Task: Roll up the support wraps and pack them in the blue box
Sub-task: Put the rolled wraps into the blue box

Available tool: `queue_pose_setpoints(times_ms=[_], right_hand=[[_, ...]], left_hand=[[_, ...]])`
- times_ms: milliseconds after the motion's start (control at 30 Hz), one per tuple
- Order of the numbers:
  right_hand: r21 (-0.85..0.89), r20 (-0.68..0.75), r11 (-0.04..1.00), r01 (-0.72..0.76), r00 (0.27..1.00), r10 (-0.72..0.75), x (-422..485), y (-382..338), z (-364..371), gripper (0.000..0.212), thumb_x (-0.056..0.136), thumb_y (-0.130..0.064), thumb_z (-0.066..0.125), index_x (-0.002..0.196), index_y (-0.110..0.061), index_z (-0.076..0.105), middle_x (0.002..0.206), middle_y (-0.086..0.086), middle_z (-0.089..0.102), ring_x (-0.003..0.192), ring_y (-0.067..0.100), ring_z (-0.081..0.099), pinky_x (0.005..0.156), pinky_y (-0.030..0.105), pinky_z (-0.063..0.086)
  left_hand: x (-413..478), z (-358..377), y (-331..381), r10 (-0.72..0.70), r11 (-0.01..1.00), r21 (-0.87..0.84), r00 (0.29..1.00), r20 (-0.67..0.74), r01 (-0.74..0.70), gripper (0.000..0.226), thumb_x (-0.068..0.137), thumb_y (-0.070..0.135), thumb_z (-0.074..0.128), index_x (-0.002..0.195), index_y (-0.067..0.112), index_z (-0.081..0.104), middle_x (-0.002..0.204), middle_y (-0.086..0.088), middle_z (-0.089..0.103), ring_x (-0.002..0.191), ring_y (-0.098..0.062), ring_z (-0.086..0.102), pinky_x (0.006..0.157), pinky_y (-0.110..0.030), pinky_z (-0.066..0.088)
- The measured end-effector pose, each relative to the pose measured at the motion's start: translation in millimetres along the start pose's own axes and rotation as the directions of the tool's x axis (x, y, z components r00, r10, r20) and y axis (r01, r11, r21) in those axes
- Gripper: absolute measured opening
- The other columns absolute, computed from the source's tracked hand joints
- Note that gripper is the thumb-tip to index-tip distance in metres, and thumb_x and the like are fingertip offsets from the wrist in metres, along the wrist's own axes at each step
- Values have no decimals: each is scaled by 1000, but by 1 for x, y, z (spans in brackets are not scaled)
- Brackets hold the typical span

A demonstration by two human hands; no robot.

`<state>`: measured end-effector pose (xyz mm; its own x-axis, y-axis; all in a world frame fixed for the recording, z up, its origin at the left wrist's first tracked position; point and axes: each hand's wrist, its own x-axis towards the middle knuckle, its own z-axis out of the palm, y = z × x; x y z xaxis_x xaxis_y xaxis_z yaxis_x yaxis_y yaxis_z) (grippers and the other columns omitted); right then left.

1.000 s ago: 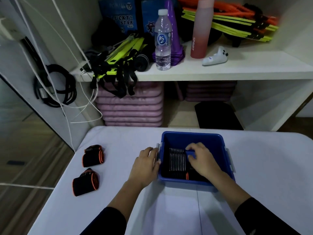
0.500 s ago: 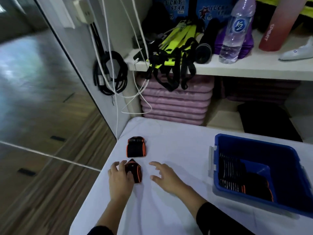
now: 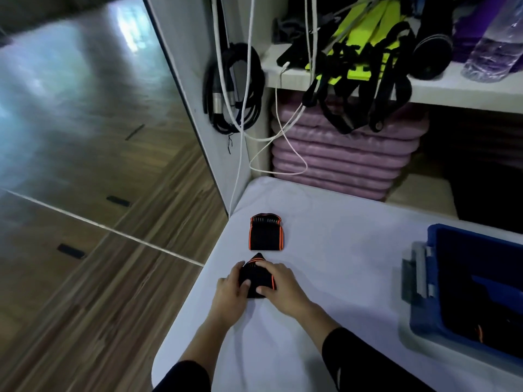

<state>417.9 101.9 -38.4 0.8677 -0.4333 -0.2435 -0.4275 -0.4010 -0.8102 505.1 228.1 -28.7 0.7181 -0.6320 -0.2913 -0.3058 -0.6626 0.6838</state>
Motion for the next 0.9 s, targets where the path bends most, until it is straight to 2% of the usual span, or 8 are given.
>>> queue_pose_setpoints(times_ms=[133, 267, 367, 467, 567, 700, 767, 900], right_hand=[[28, -13, 1000, 3, 1000, -3, -3, 0, -2, 51, 83, -15, 64, 128, -31, 47, 123, 1, 50, 116, 14, 43, 98, 19, 32], [52, 1, 999, 7, 1000, -7, -16, 7, -16, 48, 83, -18, 64, 125, -34, 47, 121, -3, 51, 113, 10, 44, 98, 22, 36], [67, -13, 998, 8, 1000, -7, -34, 12, -44, 47, 83, -22, 65, 124, -37, 47, 120, -7, 51, 115, 10, 45, 100, 26, 39], [121, -72, 993, 8, 997, 0, -58, 15, -90, 42, 83, -22, 66, 119, -37, 50, 118, -11, 53, 113, 6, 48, 95, 23, 42], [126, -176, 992, 22, 984, 1, -85, 17, -144, 39, 83, -20, 67, 115, -37, 51, 116, -8, 55, 108, 7, 51, 83, 16, 40], [122, -310, 993, 9, 950, 30, -126, 18, -220, 39, 84, -13, 67, 118, -26, 52, 102, -6, 57, 80, 7, 56, 67, 11, 45], [132, -381, 991, 3, 923, 48, -148, 25, -253, 40, 84, -15, 67, 118, -26, 52, 104, -5, 60, 82, 7, 59, 72, 15, 46], [169, -481, 985, -24, 871, 104, -189, 55, -298, 39, 83, -12, 68, 112, -31, 52, 107, -10, 61, 92, -2, 58, 78, 11, 47]], left_hand=[[1, 2, -2, 29, 1000, -12, 1000, 10, -29, 46, 94, 21, 44, 139, 26, 32, 124, -2, 55, 116, -25, 50, 97, -38, 41], [-6, 5, 10, 112, 992, 47, 993, 23, -113, 46, 96, 25, 44, 140, 22, 32, 131, -1, 51, 119, -19, 48, 93, -25, 37], [-12, 9, 31, 225, 967, 116, 973, 44, -228, 47, 97, 34, 41, 141, 25, 30, 128, -1, 53, 116, -17, 48, 91, -26, 39], [-17, 18, 66, 325, 936, 120, 943, 70, -331, 54, 96, 41, 38, 146, 25, 21, 131, 2, 50, 118, -16, 46, 95, -27, 39], [-22, 33, 106, 437, 890, 100, 895, 88, -445, 58, 95, 47, 35, 147, 25, 18, 140, 6, 42, 127, -14, 38, 101, -25, 34], [-23, 60, 156, 587, 783, 155, 798, 132, -602, 57, 92, 50, 32, 144, 24, 29, 142, 4, 39, 128, -15, 36, 105, -23, 30], [-25, 75, 183, 631, 744, 169, 762, 142, -647, 56, 92, 50, 33, 142, 24, 32, 145, 4, 35, 130, -15, 33, 106, -22, 27], [-31, 106, 229, 682, 672, 193, 699, 214, -715, 53, 95, 41, 39, 144, 24, 29, 154, 1, 20, 138, -18, 23, 111, -24, 20]])
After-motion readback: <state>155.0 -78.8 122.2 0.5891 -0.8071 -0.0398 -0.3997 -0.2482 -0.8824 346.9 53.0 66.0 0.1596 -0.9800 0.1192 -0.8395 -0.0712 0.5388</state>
